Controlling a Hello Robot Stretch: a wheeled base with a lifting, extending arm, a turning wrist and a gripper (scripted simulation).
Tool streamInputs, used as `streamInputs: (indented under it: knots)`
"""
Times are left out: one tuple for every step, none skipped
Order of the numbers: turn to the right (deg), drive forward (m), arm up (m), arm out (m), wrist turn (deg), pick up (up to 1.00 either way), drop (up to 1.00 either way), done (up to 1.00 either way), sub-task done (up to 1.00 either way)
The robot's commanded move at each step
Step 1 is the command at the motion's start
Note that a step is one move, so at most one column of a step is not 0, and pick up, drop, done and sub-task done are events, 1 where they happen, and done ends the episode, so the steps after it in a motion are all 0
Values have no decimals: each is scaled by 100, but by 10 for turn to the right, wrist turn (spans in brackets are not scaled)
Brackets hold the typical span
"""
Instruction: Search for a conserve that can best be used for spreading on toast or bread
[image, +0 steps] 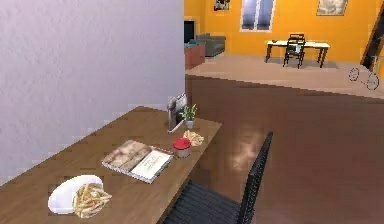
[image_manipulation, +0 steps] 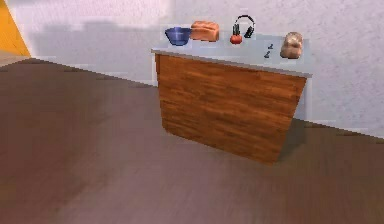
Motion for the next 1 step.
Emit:
streamInputs:
  knots:
    - [0,0,0,0,0,0,0,100,0]
